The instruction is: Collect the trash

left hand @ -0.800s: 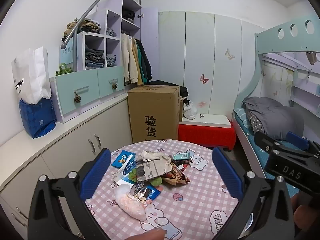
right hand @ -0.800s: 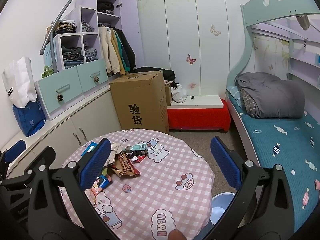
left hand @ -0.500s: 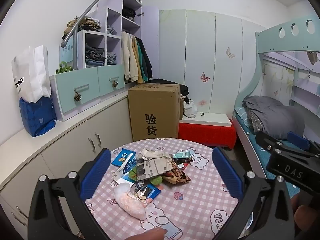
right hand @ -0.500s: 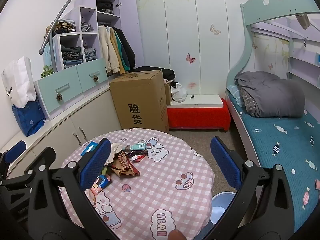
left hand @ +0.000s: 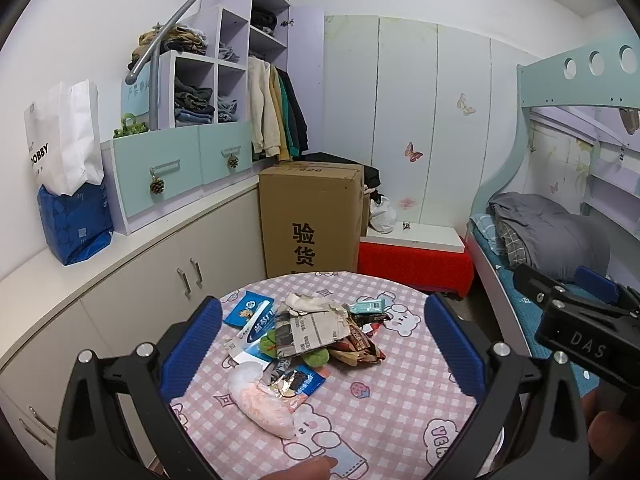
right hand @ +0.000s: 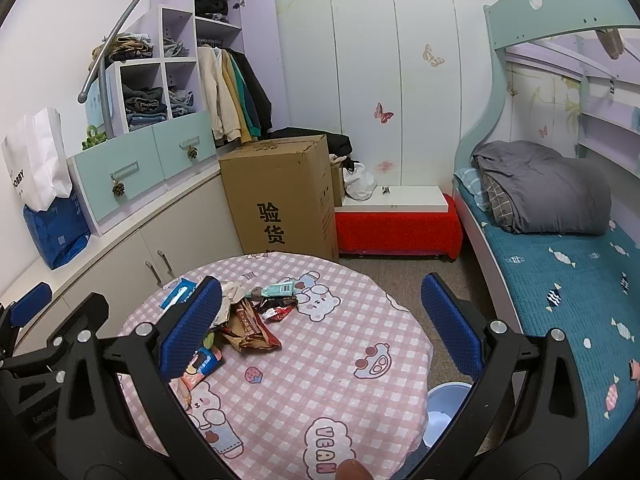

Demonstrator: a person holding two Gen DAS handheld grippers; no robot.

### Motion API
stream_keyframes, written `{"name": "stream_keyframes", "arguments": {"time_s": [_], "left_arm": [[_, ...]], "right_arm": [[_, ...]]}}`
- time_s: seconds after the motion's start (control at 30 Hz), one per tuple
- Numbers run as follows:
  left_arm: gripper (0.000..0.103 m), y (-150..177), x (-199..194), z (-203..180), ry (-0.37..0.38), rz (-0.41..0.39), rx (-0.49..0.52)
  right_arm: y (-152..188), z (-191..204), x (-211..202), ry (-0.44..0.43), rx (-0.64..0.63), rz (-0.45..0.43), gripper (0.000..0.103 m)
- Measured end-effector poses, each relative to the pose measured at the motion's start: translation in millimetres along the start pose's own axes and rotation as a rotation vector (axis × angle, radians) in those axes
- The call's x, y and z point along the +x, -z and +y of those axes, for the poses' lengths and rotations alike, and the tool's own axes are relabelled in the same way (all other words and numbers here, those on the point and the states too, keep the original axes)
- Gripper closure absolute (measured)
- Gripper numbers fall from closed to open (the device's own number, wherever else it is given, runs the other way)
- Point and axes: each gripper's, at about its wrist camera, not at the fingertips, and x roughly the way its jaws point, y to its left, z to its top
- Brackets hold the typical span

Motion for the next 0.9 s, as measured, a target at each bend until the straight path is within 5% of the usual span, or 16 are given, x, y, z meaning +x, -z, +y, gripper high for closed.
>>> {"name": "stream_keyframes", "arguments": {"time_s": [0.9], "left_arm": [[0.004, 7.7, 19.4, 19.8, -0.001, 0.042, -0.039]], "right_arm": [[3.5, 17.2, 19.9, 0.007, -0.035, 0.044, 0.006]]}}
